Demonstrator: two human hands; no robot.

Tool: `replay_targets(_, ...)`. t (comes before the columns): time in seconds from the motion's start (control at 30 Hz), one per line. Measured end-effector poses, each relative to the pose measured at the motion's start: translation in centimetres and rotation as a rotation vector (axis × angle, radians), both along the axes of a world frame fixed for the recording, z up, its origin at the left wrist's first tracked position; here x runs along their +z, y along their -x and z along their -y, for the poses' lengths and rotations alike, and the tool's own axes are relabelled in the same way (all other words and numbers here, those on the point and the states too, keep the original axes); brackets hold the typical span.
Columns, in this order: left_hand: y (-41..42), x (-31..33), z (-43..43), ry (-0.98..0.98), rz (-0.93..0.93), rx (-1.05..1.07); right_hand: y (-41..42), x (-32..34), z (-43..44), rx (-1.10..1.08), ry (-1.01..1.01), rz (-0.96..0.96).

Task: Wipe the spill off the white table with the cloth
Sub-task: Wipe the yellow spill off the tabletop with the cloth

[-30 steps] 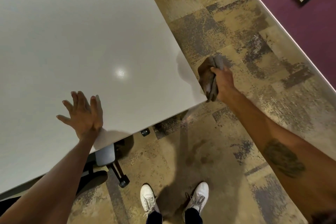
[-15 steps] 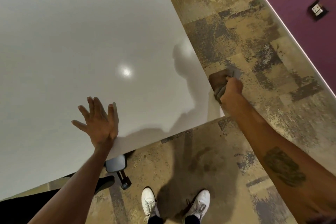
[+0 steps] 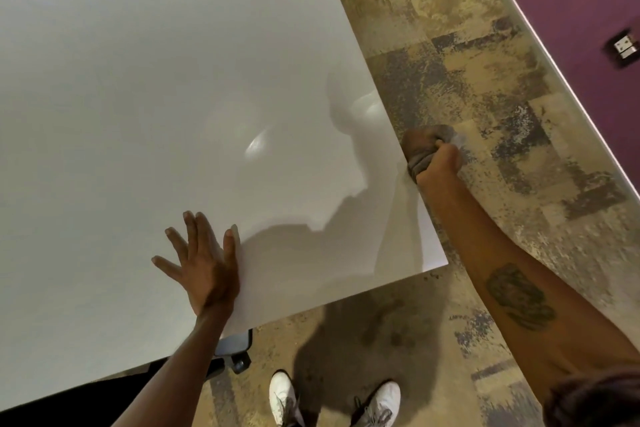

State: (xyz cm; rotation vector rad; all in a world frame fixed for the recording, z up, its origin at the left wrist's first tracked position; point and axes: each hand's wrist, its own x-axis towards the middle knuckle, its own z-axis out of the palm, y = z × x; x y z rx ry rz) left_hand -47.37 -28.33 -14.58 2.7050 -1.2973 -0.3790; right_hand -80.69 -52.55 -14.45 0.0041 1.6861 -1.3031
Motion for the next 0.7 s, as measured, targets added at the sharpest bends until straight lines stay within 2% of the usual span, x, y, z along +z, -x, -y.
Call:
replay_targets(0.23, 0.3, 0.7, 0.2, -0.019, -0.005, -0.017, -2.4, 1.3, 4.3, 0.025, 0.037, 0.015)
replay_targets(0.37, 0.2, 0.9, 0.3, -0.035, 0.006, -0.028, -4.4, 2.2, 6.2, 0.006, 0.177, 0.040)
replay_targets(0.6, 0.2, 1.0, 0.3, -0.027, 0.036, -0.050, -4.6, 2.0, 7.2, 0.007, 0.336, 0.293)
replay_targets(0.7, 0.1, 0.8, 0.3, -0.022, 0.019, -0.031, -4.3, 3.1, 7.7, 0.069, 0.381, 0.323)
